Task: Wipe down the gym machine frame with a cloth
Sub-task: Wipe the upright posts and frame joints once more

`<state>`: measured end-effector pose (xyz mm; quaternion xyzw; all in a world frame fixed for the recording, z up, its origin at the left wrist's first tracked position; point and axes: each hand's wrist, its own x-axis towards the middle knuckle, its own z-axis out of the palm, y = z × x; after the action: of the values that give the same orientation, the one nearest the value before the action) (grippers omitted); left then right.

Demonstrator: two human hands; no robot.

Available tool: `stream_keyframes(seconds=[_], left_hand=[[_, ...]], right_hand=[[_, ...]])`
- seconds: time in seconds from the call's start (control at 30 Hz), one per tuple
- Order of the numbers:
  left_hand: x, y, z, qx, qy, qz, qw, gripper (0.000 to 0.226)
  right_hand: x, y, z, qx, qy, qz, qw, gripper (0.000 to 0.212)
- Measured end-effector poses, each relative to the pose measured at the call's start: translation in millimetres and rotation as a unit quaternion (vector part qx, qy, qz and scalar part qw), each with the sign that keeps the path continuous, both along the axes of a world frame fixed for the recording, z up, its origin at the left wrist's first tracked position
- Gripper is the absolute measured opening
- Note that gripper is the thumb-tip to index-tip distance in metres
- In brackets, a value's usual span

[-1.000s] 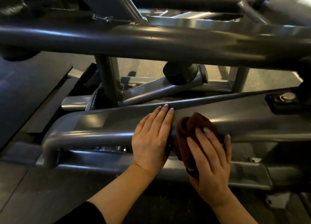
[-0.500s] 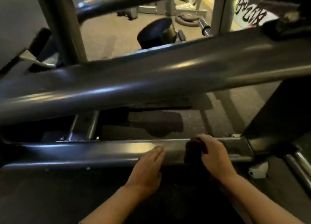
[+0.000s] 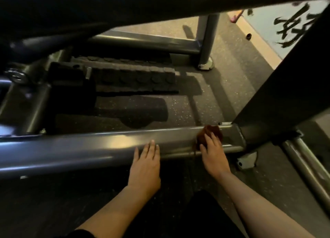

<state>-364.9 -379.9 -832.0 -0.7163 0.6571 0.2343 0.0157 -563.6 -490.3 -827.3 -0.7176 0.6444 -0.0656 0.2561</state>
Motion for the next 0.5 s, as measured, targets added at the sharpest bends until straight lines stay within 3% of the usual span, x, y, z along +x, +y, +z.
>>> stream_keyframes(seconds=[0.1, 0.37, 0.5], left_hand=[[-0.9, -8.1, 2.1, -0.011, -0.025, -0.007, 1.000, 0.076], [-2.4, -8.1, -1.9, -0.002, -0.028, 0.010, 1.000, 0.072], [1.4, -6.0, 2.1, 0.005, -0.016, 0.008, 1.000, 0.075]], right_hand=[[-41.8, -20.6, -4.4, -0.009, 0.019, -0.069, 0.997, 0.052], [-58.2, -79.0, -4.2, 0.024, 0.070, -0.058, 0.996, 0.055], [-63.8, -76.4, -10.1, -0.009, 0.065, -0.050, 0.997, 0.052]])
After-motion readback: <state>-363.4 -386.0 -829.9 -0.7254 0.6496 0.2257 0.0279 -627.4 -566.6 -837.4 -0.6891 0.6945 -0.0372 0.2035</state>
